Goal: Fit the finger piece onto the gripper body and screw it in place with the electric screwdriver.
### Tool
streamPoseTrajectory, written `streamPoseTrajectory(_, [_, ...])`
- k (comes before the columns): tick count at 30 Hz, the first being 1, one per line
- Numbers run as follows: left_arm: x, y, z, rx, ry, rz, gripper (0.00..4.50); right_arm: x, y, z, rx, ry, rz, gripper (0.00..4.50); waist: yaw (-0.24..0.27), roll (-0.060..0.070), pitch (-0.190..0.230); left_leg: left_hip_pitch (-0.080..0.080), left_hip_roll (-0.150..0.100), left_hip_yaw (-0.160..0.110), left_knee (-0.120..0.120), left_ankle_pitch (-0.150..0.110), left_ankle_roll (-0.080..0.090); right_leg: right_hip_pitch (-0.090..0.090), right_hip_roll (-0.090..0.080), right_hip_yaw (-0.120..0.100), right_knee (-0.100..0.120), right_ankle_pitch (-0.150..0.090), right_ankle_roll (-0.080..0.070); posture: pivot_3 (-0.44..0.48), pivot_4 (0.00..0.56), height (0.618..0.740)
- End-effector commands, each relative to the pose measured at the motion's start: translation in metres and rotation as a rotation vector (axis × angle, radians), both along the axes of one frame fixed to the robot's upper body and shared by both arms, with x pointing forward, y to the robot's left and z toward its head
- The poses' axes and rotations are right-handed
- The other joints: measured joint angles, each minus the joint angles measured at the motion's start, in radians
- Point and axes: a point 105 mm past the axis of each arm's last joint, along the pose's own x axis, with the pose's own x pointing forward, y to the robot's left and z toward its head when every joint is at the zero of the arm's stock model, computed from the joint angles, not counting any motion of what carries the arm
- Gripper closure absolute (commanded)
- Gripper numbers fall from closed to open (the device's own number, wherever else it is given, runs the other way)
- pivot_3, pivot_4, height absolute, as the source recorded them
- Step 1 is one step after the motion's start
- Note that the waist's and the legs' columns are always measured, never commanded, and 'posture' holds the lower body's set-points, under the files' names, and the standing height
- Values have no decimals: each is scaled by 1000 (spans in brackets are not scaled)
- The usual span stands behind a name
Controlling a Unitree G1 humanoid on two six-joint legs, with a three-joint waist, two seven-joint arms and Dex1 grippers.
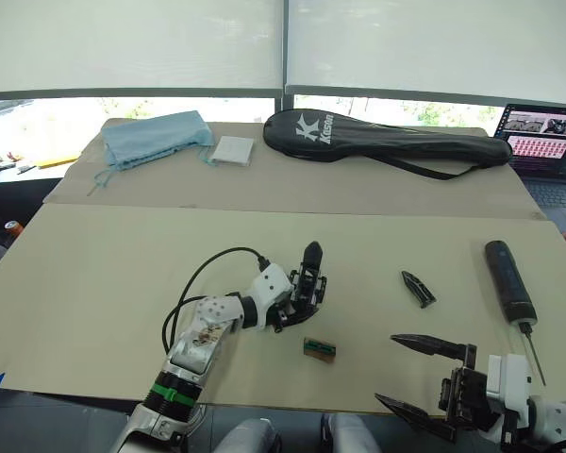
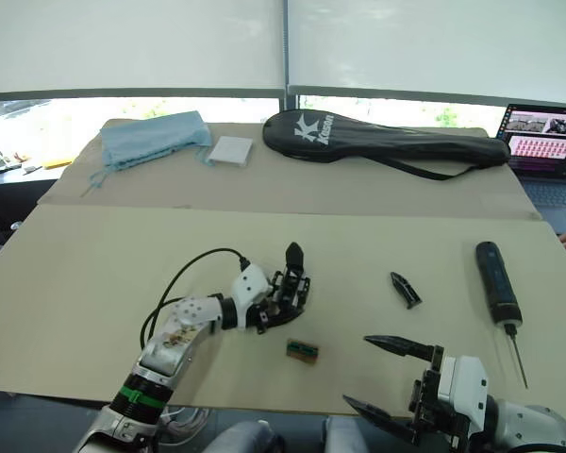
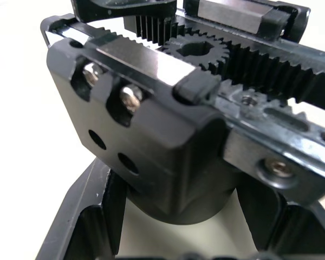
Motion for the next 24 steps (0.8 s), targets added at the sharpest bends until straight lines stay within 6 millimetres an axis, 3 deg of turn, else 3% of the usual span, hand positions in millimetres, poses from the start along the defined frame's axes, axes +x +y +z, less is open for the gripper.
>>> streamPoseTrajectory(1, [-9, -18, 8, -31, -55, -60, 2168, -2, 0, 7, -3, -17, 9, 0, 0, 0, 0, 0, 0, 0, 0, 0, 0, 0, 0, 0, 0, 0, 0, 0, 150, 740])
streamPoseTrajectory(6, [-9, -24, 4, -24, -63, -63, 2168, -4, -1, 8, -8, -17, 3, 0, 1, 0, 0, 0, 0, 0, 0, 0, 0, 0, 0, 0, 0, 0, 0, 0, 150, 740])
streamPoseTrajectory(23, [2, -14, -3, -1, -19, -37, 2168, -8, -2, 8, -6, -14, -36, 0, 1, 2, -1, 2, 0, 0, 0, 0, -1, 2, 0, 0, 0, 0, 1, 0, 150, 740])
streamPoseTrajectory(24, [2, -14, -3, 4, -22, -36, 1668, -8, -2, 8, -5, -13, -41, 0, 1, 2, -1, 2, 0, 0, 0, 0, -1, 2, 0, 0, 0, 0, 1, 0, 150, 740])
